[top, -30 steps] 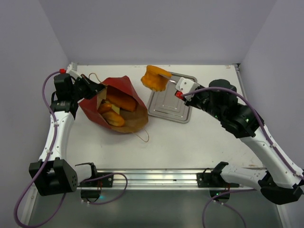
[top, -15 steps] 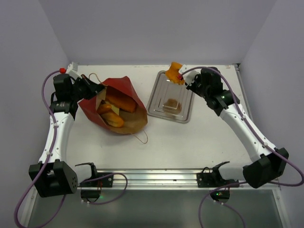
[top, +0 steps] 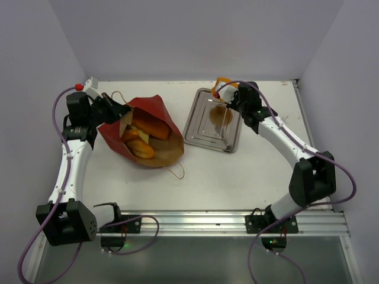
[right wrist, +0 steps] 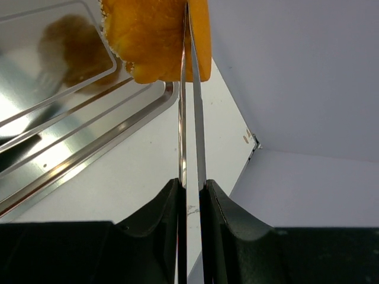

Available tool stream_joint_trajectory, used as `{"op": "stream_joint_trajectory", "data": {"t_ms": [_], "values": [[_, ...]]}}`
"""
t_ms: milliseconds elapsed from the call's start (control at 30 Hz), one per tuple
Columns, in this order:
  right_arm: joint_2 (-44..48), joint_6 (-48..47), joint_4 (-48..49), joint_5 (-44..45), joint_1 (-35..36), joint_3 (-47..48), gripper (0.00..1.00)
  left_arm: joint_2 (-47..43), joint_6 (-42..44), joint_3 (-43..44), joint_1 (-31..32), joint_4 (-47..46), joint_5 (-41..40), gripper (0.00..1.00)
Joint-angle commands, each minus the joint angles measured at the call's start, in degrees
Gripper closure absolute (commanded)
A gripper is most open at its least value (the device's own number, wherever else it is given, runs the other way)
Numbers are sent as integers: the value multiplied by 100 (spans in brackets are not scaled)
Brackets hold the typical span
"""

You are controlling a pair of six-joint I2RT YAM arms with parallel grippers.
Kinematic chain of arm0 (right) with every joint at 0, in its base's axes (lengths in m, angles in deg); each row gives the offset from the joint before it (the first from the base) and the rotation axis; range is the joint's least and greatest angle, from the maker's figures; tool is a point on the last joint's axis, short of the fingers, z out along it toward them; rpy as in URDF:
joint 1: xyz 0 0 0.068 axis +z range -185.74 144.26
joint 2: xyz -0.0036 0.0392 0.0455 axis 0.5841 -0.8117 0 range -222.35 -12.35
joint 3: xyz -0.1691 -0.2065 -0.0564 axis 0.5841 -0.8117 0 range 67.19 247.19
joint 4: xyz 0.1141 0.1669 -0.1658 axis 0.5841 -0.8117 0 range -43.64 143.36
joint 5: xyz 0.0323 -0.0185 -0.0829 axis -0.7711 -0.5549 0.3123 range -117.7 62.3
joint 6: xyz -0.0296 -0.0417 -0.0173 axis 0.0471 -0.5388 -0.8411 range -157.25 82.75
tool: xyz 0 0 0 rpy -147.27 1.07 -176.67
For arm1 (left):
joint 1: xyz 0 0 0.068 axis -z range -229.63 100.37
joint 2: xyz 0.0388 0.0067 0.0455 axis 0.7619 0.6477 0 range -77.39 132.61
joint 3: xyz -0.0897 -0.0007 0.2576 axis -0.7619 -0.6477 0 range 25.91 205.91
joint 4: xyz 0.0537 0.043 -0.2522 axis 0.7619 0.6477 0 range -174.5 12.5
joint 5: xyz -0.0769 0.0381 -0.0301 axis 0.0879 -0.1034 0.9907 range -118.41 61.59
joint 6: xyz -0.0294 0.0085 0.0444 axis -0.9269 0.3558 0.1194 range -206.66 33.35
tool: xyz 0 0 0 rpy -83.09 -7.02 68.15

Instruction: Take the fake bread out of the paper bag

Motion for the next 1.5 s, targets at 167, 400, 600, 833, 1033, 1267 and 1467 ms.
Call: {"op": "stream_joint_trajectory", "data": {"t_ms": [167, 400, 600, 833, 1033, 1267, 1467], "values": [[-38, -489, 952, 290, -210, -330, 100, -176, 143, -136, -38, -124, 174, 100], [95, -682, 1154, 193, -219, -919, 100, -176, 143, -180, -38, -141, 156, 100], [165, -639, 1084, 62, -219, -1236, 100, -167, 178, -197, -38, -97, 130, 100], [393, -358, 794, -123, -219, -1290, 84, -159, 169, -197, -38, -97, 130, 100], [473, -50, 592, -246, -219, -1061, 72, -159, 186, -171, -38, -53, 130, 100], [534, 143, 425, -360, -219, -964, 64, -167, 195, -145, -38, -27, 121, 100], [604, 266, 337, -439, -219, -929, 60, -159, 204, -127, -38, -1, 121, 100]]}}
